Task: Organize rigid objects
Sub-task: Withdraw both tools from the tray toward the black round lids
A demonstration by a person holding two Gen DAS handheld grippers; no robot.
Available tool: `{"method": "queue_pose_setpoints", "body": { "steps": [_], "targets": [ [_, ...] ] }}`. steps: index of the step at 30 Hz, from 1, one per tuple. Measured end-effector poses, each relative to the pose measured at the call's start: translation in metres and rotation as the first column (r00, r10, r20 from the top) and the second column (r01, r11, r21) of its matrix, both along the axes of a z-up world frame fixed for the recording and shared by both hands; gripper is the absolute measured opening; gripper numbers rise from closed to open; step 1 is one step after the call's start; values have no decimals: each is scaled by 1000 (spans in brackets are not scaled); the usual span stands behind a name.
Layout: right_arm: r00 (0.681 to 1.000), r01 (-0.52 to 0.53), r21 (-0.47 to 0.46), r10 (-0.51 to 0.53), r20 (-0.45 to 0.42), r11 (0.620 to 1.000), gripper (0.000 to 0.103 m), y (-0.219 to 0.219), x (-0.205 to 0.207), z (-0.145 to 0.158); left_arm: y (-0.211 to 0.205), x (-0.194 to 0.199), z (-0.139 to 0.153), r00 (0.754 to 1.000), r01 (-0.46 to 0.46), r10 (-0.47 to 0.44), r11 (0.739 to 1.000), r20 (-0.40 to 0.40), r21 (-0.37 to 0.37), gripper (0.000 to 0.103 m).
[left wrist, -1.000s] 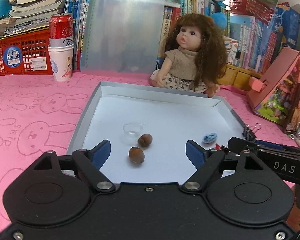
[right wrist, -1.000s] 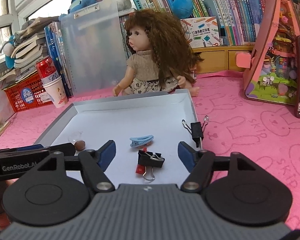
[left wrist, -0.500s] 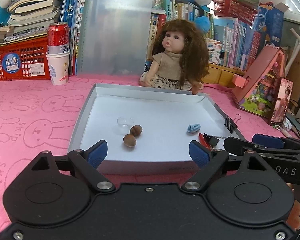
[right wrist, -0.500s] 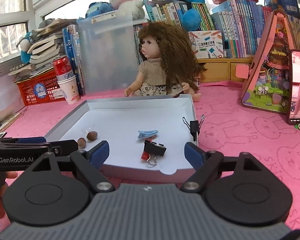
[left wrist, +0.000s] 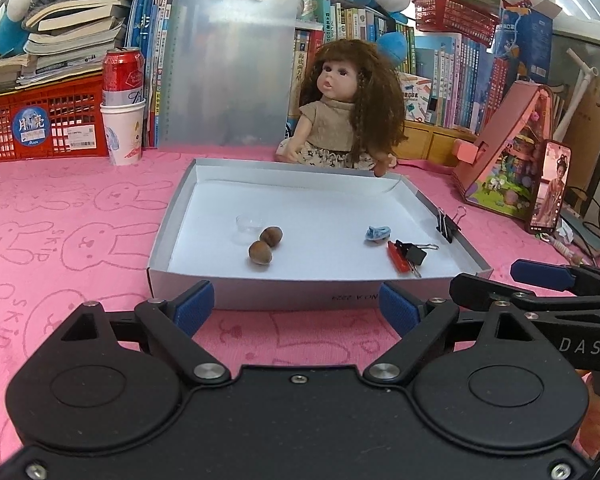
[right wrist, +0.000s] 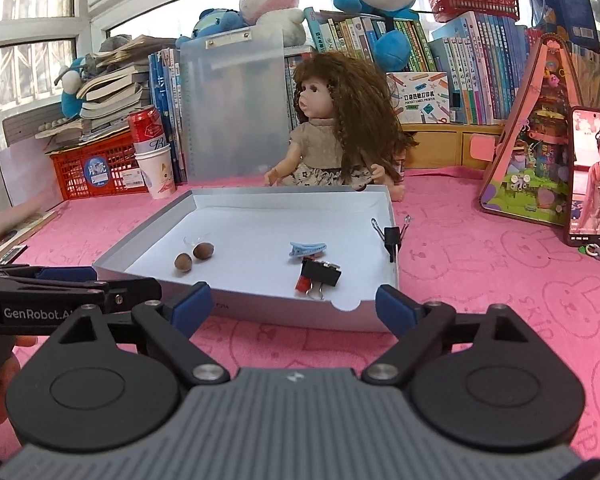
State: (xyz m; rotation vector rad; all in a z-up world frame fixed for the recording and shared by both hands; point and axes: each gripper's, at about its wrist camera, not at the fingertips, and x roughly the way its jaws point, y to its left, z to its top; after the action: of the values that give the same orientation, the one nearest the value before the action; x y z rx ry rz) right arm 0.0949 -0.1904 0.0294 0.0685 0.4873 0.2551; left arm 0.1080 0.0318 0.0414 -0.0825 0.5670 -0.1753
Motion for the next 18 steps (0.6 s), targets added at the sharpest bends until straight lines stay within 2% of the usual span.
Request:
{"method": "queue_pose_setpoints", "body": {
  "steps": [18],
  "targets": [
    [1000,11,-43,-11,12,999,97,-3,-33,-12,-2,-33,-14,1000,7,-7,1000,-8,15,89]
  ]
}}
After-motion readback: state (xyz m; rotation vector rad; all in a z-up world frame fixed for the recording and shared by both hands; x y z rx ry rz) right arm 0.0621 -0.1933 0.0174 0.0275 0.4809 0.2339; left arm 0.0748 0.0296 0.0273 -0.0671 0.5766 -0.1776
